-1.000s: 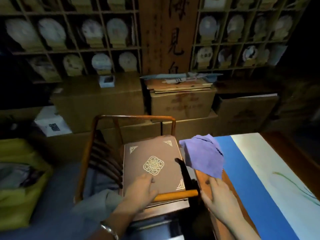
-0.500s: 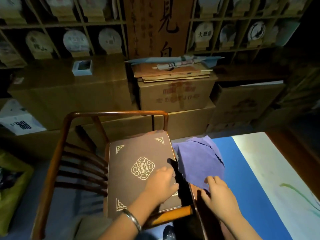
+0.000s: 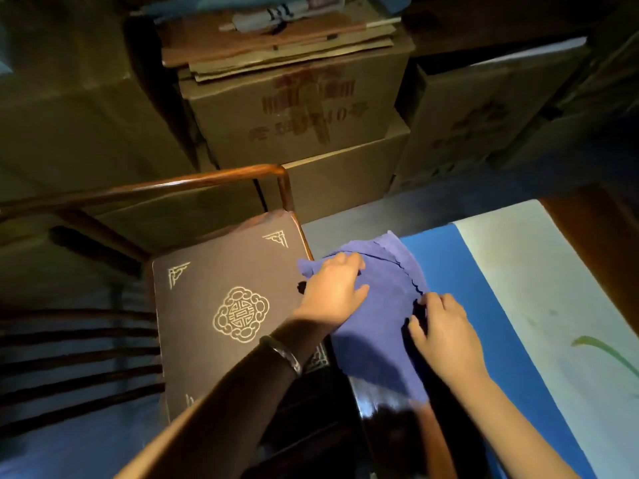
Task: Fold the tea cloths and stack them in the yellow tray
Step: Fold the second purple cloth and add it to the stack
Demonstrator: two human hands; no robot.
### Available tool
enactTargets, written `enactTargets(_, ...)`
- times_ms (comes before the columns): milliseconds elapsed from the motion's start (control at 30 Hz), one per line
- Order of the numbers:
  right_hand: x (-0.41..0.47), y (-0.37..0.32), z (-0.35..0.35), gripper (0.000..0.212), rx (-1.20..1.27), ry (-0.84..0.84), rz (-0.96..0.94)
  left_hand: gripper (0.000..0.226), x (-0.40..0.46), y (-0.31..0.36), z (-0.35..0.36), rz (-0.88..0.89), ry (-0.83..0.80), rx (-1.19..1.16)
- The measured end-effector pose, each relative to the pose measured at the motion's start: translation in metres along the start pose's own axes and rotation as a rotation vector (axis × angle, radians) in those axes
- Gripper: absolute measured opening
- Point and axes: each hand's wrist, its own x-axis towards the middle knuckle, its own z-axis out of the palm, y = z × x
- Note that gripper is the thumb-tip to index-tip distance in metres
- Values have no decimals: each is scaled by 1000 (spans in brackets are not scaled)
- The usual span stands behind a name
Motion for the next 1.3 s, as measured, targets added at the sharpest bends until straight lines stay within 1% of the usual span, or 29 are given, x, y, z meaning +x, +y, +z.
enactTargets(167, 29, 5, 1, 26, 37, 64, 55, 36, 46, -11, 0, 38, 44, -4)
enactTargets(233, 39, 3, 2, 29, 46, 72, 54, 44, 59, -22, 1, 30, -6, 7)
enactTargets(333, 53, -2, 3, 41, 23, 63, 1, 51, 73, -35, 6, 49, -135, 31)
enactTargets(400, 64, -6, 4, 43, -6, 62, -43, 53, 78, -41, 10, 26, -170, 7)
enactTargets(433, 70, -8, 6, 37, -34, 60, -62, 50, 80, -43, 12, 15, -172, -18)
enactTargets(500, 80, -11, 8, 24, -115, 33, -82, 33, 82, -46, 15, 27, -171, -57)
enactTargets(567, 87, -10, 10, 18, -176, 6, -92, 19, 83, -48, 15, 38, -151, -72)
enactTargets(633, 91, -7, 9, 15, -180, 13, -115, 11, 83, -47, 10, 60, -100, -62)
enactTargets(700, 91, -2, 6, 17, -71, 57, -110, 11, 82, -43, 3, 102, -65, -51)
enactTargets(767, 86, 4, -1, 23, 75, 113, -54, 13, 78, -37, -4, 127, -54, -58)
enactTargets(867, 72, 15, -14, 20, 241, 216, 5, 14, 71, -31, -11, 130, -61, -60)
enactTargets(933, 60, 24, -27, 17, 331, 296, 40, 13, 65, -27, -16, 182, -79, -37)
enactTargets(1067, 28, 44, -53, 13, 353, 399, 88, 8, 56, -15, -28, 280, -167, 10)
enactTargets(1133, 6, 54, -64, 12, 349, 430, 118, 13, 52, -3, -34, 313, -190, 38)
enactTargets(1300, -64, 76, -92, 10, 356, 519, 176, 18, 27, 56, -46, 442, -94, -57)
